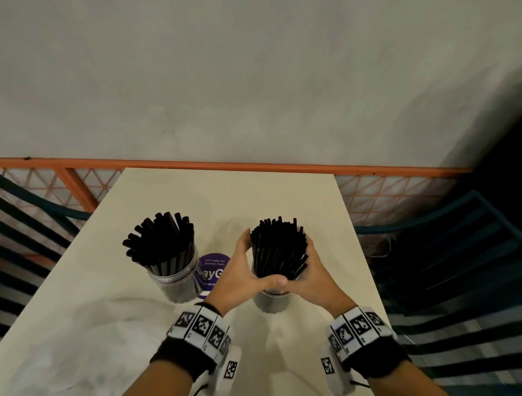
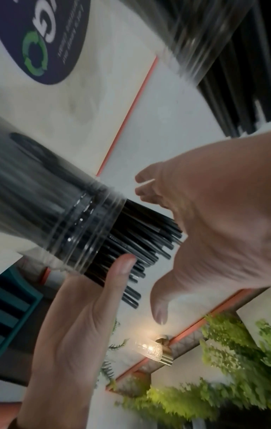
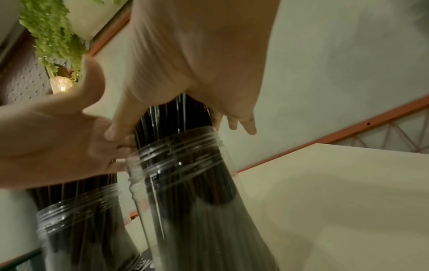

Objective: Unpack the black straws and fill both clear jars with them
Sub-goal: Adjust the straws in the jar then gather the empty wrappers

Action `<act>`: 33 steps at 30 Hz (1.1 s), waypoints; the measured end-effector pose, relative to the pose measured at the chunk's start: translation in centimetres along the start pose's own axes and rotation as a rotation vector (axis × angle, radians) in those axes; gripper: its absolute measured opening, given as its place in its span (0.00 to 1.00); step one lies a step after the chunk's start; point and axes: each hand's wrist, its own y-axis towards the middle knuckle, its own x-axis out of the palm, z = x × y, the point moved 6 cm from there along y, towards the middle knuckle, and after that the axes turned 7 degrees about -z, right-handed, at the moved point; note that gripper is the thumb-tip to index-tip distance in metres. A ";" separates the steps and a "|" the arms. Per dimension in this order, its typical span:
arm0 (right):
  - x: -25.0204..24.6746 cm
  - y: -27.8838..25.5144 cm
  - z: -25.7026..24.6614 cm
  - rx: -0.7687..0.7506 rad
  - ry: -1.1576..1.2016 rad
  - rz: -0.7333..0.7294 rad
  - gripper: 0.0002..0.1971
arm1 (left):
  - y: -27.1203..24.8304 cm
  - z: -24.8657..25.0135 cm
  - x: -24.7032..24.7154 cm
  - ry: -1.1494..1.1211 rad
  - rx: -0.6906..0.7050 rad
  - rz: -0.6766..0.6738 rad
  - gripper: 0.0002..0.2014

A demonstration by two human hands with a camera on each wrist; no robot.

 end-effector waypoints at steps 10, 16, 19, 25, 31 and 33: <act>1.2 3.2 0.1 -0.019 -0.021 0.163 0.30 | 3.1 1.8 0.7 -0.078 0.187 0.095 0.46; 0.5 1.7 2.3 -0.033 0.049 0.109 0.48 | 3.0 1.1 0.2 -0.052 0.153 -0.070 0.56; 0.3 1.4 3.2 -0.005 0.034 0.082 0.54 | 3.4 -0.3 0.0 -0.089 0.107 -0.137 0.58; 0.9 2.8 0.9 -0.027 -0.116 0.136 0.32 | 4.1 0.1 0.7 -0.039 0.116 -0.002 0.41; 1.0 3.1 0.2 -0.038 -0.097 0.123 0.26 | 3.7 -0.2 0.3 -0.062 0.102 0.080 0.38; 1.4 3.0 0.7 -0.016 -0.108 0.099 0.27 | 3.6 -0.9 0.4 -0.065 0.080 0.072 0.40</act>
